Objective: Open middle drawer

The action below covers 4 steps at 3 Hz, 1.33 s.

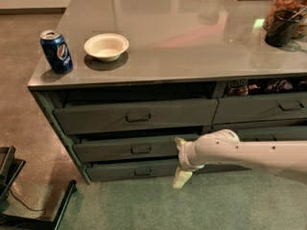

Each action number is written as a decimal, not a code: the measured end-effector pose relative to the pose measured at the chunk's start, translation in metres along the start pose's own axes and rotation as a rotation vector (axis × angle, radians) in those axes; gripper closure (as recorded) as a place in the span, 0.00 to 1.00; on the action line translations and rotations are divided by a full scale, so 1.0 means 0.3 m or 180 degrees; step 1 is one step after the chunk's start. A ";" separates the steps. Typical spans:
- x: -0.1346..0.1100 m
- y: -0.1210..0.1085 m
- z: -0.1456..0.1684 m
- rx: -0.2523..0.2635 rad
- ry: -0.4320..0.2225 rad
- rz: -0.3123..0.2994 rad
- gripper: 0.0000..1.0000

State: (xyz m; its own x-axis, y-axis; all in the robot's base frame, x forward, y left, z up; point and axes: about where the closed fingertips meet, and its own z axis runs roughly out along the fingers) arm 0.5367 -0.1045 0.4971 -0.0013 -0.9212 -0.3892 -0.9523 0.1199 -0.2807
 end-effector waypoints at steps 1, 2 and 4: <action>0.024 -0.021 0.079 0.0043 -0.0071 0.0008 0.00; 0.039 -0.054 0.137 0.0134 -0.0152 0.0023 0.00; 0.040 -0.136 0.239 0.0253 -0.0303 0.0009 0.00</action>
Offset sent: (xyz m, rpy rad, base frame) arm 0.0473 0.0009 -0.0509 0.0778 -0.0807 -0.0237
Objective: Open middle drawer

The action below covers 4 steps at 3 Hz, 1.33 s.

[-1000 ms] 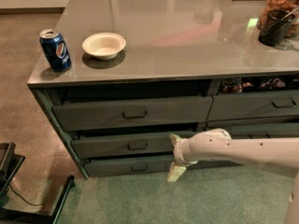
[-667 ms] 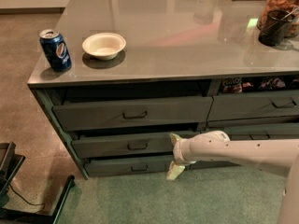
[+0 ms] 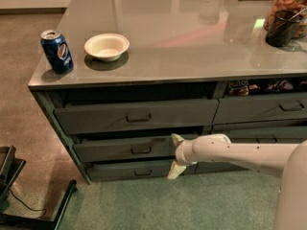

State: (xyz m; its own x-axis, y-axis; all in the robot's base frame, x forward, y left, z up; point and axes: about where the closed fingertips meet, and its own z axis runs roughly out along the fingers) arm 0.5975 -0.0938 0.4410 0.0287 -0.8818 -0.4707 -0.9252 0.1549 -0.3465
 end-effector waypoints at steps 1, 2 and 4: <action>-0.009 -0.030 0.054 -0.0012 -0.0051 -0.0046 0.00; -0.019 -0.054 0.107 -0.0061 -0.0077 -0.0113 0.00; -0.030 -0.091 0.188 -0.0164 -0.0054 -0.0259 0.00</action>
Offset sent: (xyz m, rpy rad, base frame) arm 0.0444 0.0244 -0.0257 0.0063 -0.0041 0.0743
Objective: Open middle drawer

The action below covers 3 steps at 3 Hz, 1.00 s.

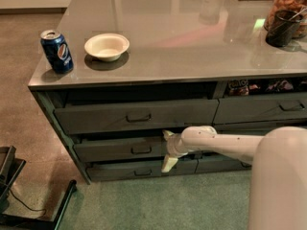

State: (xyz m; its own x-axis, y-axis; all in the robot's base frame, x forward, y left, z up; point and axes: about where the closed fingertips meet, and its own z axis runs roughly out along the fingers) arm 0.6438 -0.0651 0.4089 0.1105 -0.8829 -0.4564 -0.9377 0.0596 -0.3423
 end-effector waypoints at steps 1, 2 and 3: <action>0.025 -0.018 0.064 -0.0121 0.0117 -0.0060 0.00; 0.025 -0.018 0.064 -0.0121 0.0117 -0.0060 0.00; 0.025 -0.018 0.064 -0.0121 0.0117 -0.0060 0.19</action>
Offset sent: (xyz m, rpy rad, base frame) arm 0.0207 -0.0021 -0.0261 -0.0749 0.0422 0.0196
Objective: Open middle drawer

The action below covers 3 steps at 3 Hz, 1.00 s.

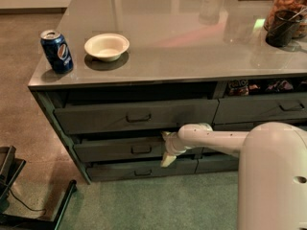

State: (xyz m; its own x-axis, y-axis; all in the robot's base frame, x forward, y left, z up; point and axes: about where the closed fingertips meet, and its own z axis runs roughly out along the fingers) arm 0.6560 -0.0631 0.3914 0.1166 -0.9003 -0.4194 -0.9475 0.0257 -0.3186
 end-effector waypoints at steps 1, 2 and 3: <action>0.000 0.000 0.000 0.0000 0.0000 0.0000 0.42; 0.000 0.000 0.000 0.0000 0.0000 0.0000 0.65; 0.000 0.000 0.000 0.0000 0.0000 0.0000 0.89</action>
Offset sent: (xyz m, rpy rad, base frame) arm 0.0000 0.0000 0.0000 0.0000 0.0000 0.0000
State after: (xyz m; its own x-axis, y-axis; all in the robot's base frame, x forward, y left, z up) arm 0.6559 -0.0630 0.3913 0.1166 -0.9003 -0.4194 -0.9476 0.0256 -0.3185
